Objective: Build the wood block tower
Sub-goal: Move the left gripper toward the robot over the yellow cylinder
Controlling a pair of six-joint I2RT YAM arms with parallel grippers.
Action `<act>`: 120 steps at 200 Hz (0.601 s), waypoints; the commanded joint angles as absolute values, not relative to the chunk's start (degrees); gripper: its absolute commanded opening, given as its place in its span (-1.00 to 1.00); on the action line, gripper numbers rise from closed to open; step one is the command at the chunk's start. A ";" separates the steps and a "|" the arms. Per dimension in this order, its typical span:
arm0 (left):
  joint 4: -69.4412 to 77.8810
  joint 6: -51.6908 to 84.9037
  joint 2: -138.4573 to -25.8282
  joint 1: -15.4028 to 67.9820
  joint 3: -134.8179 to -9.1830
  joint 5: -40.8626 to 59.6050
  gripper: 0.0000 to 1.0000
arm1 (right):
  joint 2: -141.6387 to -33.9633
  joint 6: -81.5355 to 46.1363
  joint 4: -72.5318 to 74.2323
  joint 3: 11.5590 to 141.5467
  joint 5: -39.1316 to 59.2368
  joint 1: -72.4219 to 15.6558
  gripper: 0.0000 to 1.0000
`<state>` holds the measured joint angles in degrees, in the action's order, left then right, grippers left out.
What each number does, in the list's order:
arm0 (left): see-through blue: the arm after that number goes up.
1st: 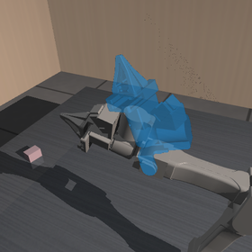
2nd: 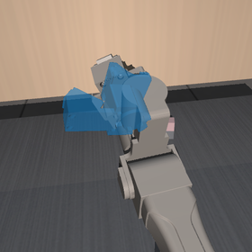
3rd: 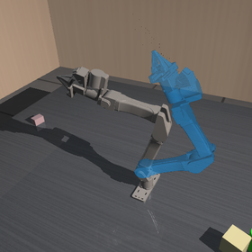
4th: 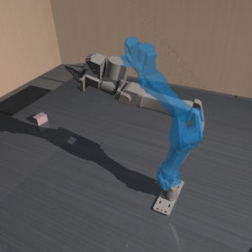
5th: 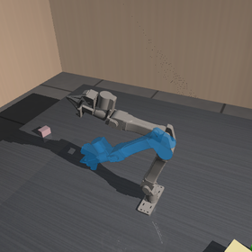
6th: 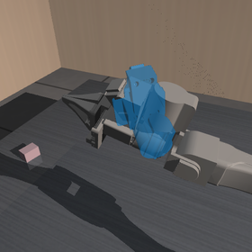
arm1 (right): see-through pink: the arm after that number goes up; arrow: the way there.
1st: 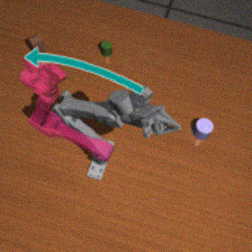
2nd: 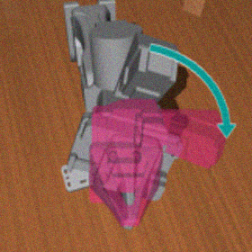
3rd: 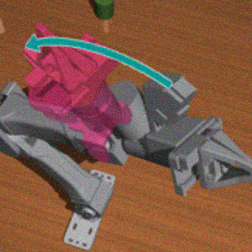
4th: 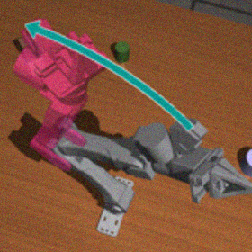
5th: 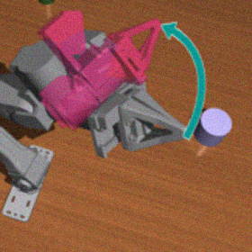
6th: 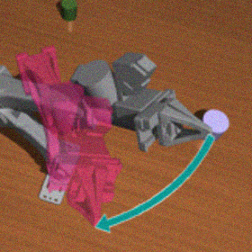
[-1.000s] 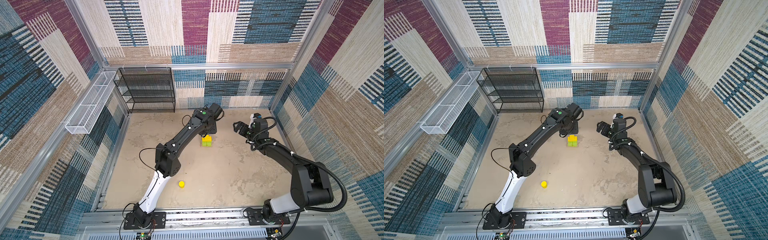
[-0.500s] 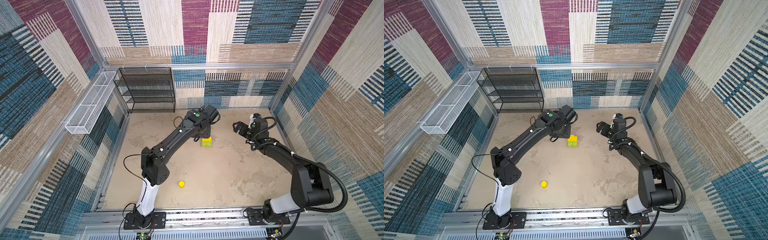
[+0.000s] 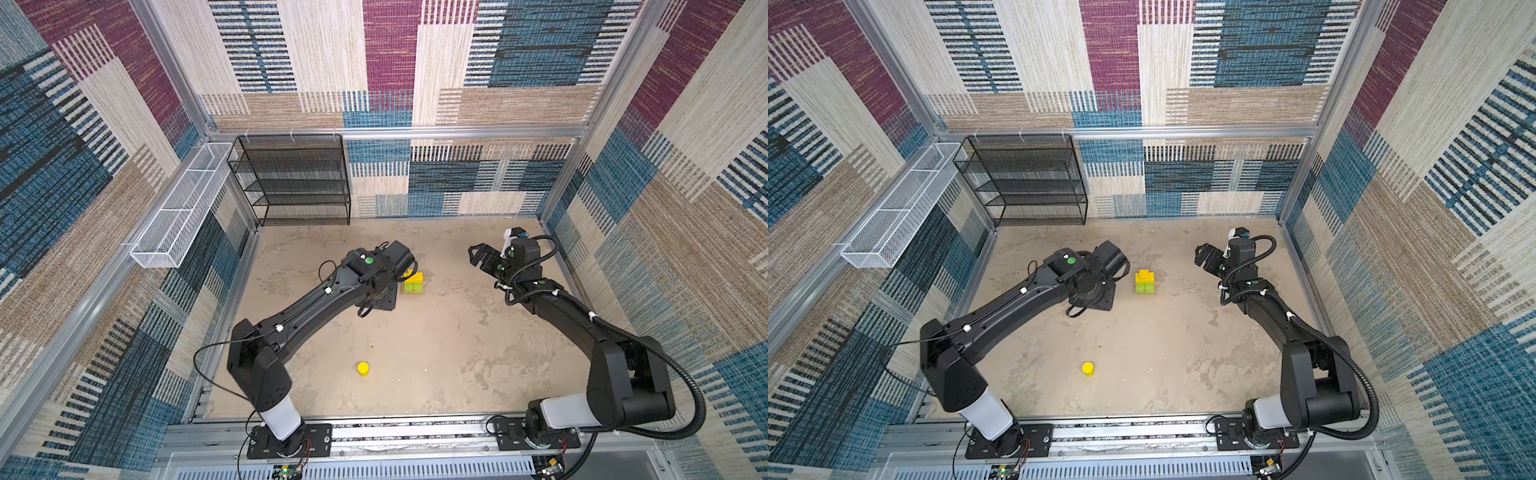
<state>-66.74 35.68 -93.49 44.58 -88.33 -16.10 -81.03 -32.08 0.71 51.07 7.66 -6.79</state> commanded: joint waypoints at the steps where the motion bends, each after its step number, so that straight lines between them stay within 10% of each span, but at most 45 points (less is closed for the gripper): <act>1: -64.96 39.53 -89.09 44.65 -81.54 -14.21 0.04 | -80.08 -31.75 0.44 50.63 5.56 -6.77 0.99; 120: -53.85 54.18 -73.45 50.89 -53.87 -6.50 0.17 | -80.23 -31.92 1.09 50.57 6.46 -6.71 0.99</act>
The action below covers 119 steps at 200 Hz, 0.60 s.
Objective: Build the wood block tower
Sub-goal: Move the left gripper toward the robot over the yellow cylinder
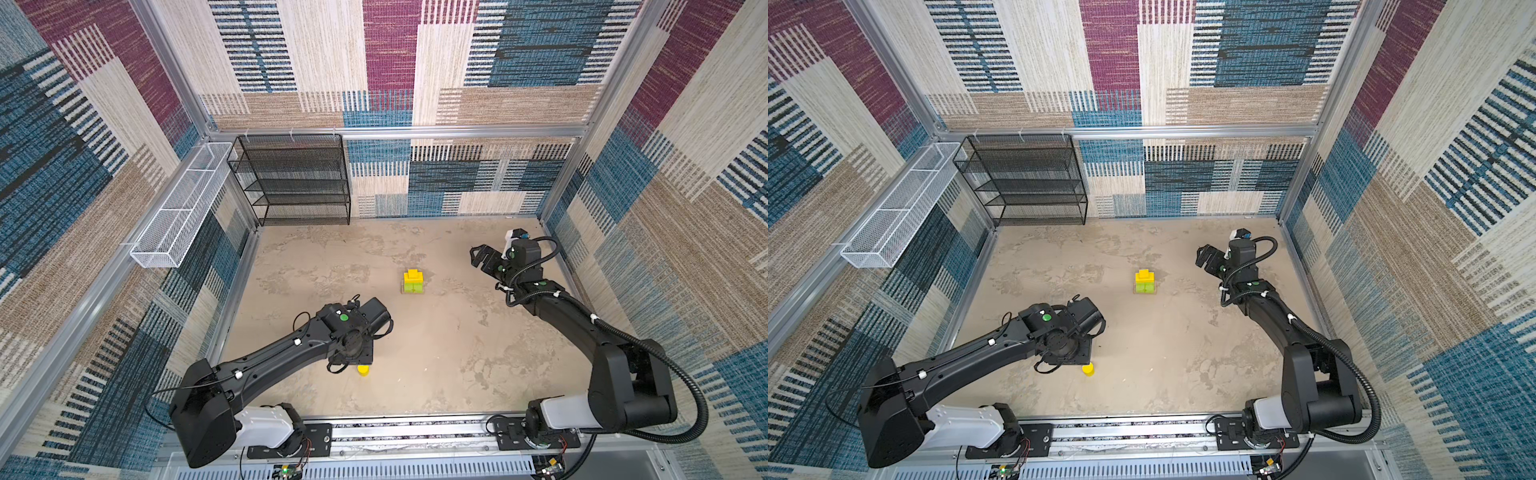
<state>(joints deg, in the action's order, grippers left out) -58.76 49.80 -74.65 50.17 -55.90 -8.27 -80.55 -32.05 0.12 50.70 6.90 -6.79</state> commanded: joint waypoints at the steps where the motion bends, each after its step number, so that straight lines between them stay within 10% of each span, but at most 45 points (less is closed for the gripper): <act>1: -53.82 54.25 -73.42 50.89 -53.78 -6.59 0.17 | -80.19 -31.91 1.07 50.56 6.39 -6.74 0.99; 119: -49.31 58.63 -78.47 53.80 -50.02 -6.02 0.23 | -79.71 -31.70 1.11 50.27 5.84 -6.77 0.99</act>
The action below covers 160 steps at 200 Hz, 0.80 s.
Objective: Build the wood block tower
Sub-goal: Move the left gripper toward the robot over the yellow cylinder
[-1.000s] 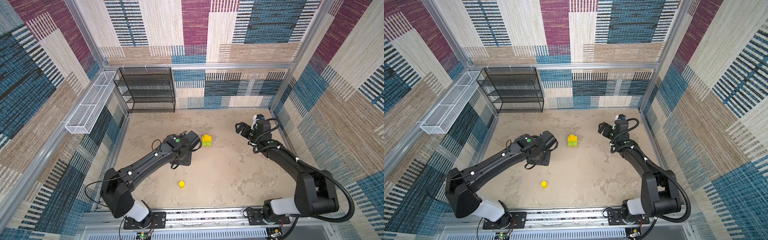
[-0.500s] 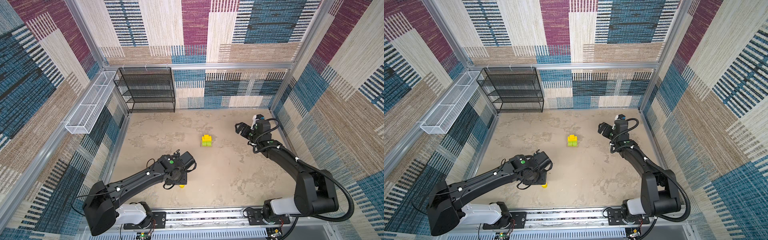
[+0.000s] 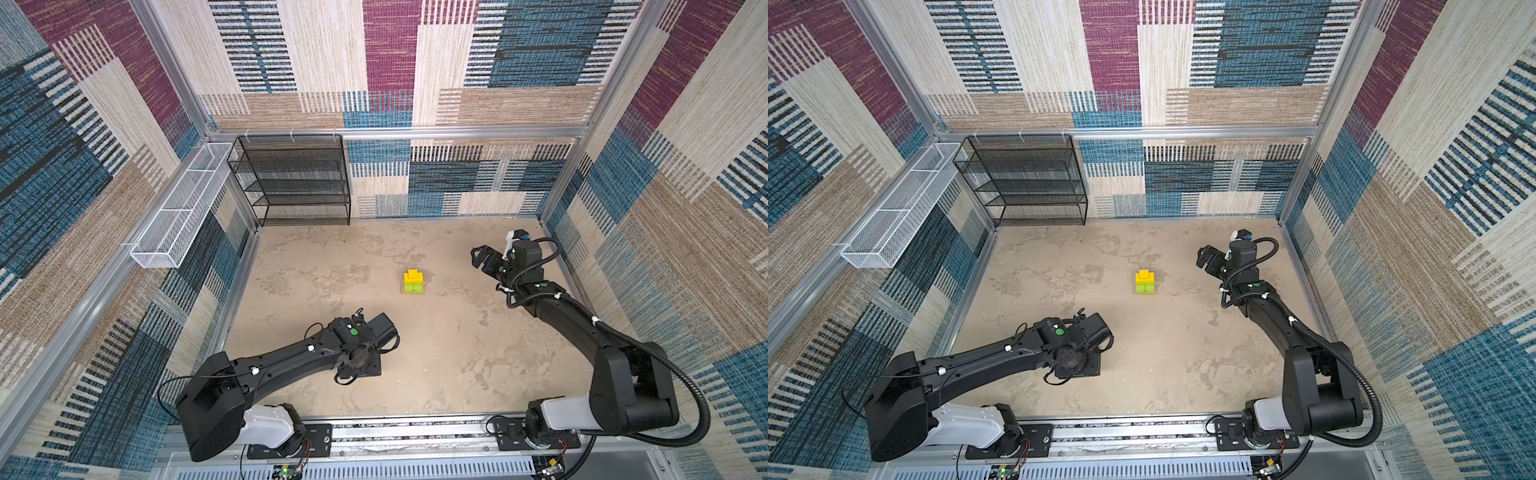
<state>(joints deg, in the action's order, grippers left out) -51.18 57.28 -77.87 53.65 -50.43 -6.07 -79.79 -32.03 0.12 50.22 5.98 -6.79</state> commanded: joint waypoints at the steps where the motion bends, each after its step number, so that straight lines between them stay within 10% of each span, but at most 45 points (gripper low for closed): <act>1: -49.22 58.63 -78.52 53.84 -50.06 -6.00 0.24 | -79.71 -31.67 1.13 50.23 5.86 -6.77 0.99; 160: -46.63 61.15 -80.28 54.72 -47.63 -6.74 0.23 | -80.35 -31.57 1.41 50.32 6.24 -6.77 0.99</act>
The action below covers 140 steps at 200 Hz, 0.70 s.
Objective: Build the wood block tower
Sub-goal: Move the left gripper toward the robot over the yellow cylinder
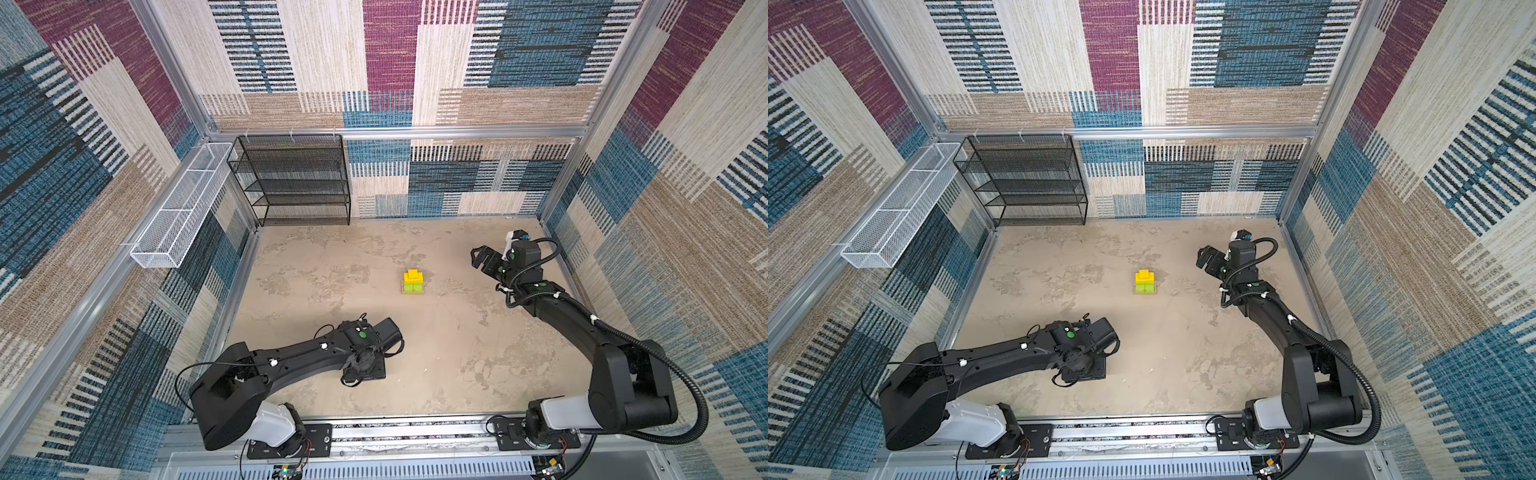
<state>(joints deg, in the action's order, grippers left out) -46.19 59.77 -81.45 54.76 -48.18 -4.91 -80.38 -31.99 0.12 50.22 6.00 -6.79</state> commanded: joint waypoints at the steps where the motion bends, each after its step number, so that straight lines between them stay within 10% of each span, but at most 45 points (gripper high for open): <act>1: -46.61 61.16 -80.22 54.73 -47.63 -6.75 0.23 | -80.39 -31.56 1.41 50.29 6.24 -6.77 0.99; 140: -49.12 62.34 -81.37 54.24 -48.63 -12.51 0.11 | -79.86 -31.38 1.05 50.27 5.72 -6.77 0.99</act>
